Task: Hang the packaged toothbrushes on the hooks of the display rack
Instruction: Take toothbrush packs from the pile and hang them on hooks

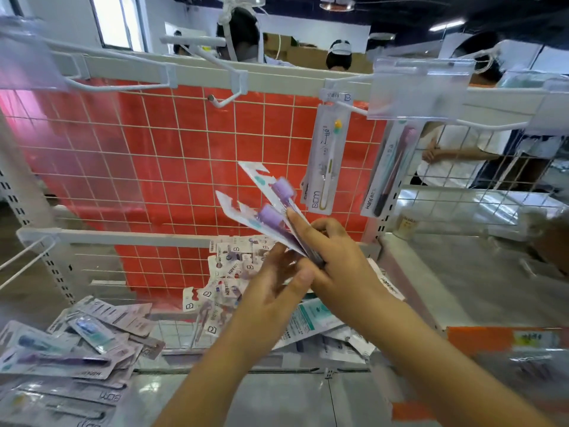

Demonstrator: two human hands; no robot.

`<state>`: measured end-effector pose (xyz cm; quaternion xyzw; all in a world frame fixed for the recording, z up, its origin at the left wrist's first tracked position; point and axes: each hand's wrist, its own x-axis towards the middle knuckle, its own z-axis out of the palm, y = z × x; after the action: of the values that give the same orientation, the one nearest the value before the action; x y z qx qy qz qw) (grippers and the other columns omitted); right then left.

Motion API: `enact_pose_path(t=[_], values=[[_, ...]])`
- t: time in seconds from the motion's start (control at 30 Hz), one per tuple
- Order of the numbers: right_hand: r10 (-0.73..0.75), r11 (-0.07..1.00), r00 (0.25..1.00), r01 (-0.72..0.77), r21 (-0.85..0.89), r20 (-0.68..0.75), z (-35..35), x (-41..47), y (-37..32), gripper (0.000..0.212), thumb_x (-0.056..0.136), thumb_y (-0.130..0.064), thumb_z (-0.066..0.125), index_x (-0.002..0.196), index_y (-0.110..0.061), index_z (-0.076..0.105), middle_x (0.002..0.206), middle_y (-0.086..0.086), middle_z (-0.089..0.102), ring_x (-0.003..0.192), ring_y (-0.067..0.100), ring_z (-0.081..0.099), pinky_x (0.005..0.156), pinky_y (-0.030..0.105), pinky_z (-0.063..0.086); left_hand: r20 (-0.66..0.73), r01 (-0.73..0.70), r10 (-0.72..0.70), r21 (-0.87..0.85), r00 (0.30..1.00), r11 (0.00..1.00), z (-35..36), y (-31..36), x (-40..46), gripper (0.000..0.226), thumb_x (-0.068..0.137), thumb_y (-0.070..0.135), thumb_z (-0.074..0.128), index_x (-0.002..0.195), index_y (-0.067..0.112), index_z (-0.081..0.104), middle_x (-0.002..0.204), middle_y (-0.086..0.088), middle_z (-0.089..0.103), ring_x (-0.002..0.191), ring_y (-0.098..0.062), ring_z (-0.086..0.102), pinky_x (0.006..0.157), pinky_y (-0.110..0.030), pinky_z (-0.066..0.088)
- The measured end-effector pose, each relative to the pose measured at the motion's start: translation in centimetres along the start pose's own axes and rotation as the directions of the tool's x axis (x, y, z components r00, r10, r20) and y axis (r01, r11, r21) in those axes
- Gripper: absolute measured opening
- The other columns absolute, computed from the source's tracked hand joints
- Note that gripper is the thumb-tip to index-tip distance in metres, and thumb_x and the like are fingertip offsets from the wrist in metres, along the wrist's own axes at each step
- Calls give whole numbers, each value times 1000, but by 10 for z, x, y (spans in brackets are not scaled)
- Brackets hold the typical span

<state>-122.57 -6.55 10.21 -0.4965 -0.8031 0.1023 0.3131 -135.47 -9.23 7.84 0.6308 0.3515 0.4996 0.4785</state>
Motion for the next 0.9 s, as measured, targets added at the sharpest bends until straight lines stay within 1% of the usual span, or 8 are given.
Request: enact_pose_path(t=[0.17,0.23,0.3,0.4,0.47,0.57,0.77,0.9], values=[[-35,999,998,33,-35,-55,9,-15,-22,64,82,-50,25,143,-48,5,115,1,35,105,18,35,92,36,39,-124,-4,-27,-243,992,970,12,4,-2,37,83,49,48,117,35,52,121,13,62,116,-1,55,97,-23,45],[-57,998,998,57,-31,-9,6,-20,-28,70,83,-45,33,144,-46,0,120,-2,30,110,16,31,98,34,37,-172,2,-55,-294,984,956,9,7,-4,29,86,48,52,109,32,58,111,12,69,109,-3,60,93,-22,49],[-90,996,994,90,4,66,0,-22,-32,79,85,-43,48,144,-45,-5,122,-8,21,114,12,26,101,23,33,-201,12,-84,-335,976,942,4,10,-6,29,79,43,51,103,30,61,97,14,73,97,-4,66,80,-16,53],[-74,980,991,52,190,111,-6,-26,-35,93,82,-32,69,138,-50,-3,113,-18,15,112,-8,24,91,-2,31,-215,3,-93,-385,972,923,-9,14,-8,30,73,32,52,101,27,61,91,8,74,88,-11,70,67,-20,55],[-93,966,995,81,244,37,-3,-29,-35,96,80,-20,73,141,-43,3,117,-15,17,109,-21,22,84,-7,30,-226,-13,-77,-375,971,927,-16,18,-9,29,73,26,53,101,26,61,90,7,74,85,-11,71,63,-20,55],[-125,961,990,136,240,-62,8,-30,-32,97,77,-10,72,142,-38,6,121,-18,18,105,-24,26,80,-6,33,-226,-26,-46,-305,973,952,-28,21,-11,30,72,24,56,102,23,64,93,4,74,86,-13,71,66,-21,56],[-132,960,983,158,231,-127,22,-32,-35,94,73,-18,70,141,-42,10,122,-13,21,107,-23,26,82,-7,31,-266,-80,55,-82,962,993,-58,24,-16,10,63,23,65,64,19,74,70,4,73,67,-9,70,58,-16,53],[-140,949,982,169,265,-124,31,-35,-41,101,71,-23,74,146,-27,7,120,-4,28,112,-17,28,89,-4,29,-290,-93,58,-107,955,990,-70,26,-17,19,60,18,67,79,15,68,72,9,73,68,-7,70,56,-16,53]])
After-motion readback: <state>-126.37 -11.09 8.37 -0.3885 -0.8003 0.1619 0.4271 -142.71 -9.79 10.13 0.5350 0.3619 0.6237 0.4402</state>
